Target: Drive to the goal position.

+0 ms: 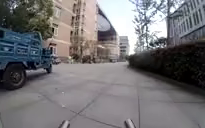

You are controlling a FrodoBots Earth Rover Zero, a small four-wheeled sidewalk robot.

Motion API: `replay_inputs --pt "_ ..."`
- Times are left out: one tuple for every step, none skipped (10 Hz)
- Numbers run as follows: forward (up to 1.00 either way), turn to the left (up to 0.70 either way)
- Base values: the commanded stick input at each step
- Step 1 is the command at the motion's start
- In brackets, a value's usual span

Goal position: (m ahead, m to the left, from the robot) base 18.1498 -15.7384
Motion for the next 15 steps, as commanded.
replay_inputs --pt "0.0 0.0" --pt "0.0 0.0" --pt "0.0 0.0" --pt "0.0 0.0" --pt "0.45 0.0" --pt "0.45 0.0" --pt "0.45 0.0" --pt "0.45 -0.09" --pt "0.45 -0.24" --pt "0.45 -0.26" --pt "0.45 -0.27" --pt "0.45 -0.27" --pt "0.45 -0.27" --pt "0.45 -0.22" --pt "0.45 -0.12"
